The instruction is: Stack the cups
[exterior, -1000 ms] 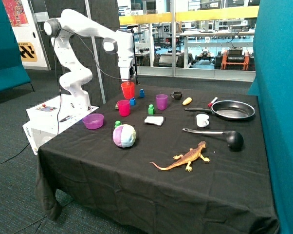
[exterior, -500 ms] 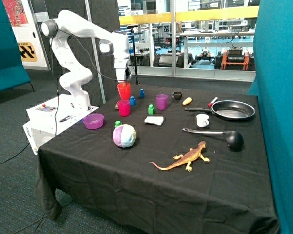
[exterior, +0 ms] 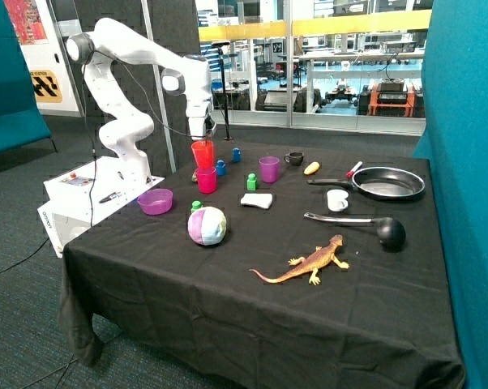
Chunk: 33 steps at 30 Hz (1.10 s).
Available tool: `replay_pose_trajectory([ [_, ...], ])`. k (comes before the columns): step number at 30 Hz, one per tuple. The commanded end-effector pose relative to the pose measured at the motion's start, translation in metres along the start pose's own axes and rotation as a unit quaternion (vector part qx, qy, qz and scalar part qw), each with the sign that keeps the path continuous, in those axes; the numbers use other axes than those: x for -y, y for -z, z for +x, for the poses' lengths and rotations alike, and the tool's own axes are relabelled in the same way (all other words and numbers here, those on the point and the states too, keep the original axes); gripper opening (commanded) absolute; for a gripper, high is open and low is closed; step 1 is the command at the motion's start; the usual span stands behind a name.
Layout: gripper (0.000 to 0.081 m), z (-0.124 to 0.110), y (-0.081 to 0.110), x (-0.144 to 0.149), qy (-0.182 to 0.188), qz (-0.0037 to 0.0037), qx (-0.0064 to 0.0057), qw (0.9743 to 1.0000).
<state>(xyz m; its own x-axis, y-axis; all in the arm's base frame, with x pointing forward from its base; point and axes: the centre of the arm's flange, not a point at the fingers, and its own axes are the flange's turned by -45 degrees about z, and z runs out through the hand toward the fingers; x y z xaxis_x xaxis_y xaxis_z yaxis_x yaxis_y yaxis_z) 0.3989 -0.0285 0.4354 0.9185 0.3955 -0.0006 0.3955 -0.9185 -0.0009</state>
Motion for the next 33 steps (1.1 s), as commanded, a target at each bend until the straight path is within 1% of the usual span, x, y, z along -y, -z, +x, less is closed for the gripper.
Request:
replay_pose_trajectory([
  [1, 0.0000, -0.007, -0.009, -0.001, 0.000, -0.00044, -0.0003, 1.0000],
  [8, 0.0000, -0.008, -0.013, -0.003, 0.000, -0.00044, -0.0003, 1.0000],
  [21, 0.0000, -0.004, -0.017, -0.009, -0.006, -0.00044, -0.0003, 1.0000],
  [33, 0.0000, -0.004, -0.025, -0.006, -0.002, -0.00044, -0.0003, 1.0000],
])
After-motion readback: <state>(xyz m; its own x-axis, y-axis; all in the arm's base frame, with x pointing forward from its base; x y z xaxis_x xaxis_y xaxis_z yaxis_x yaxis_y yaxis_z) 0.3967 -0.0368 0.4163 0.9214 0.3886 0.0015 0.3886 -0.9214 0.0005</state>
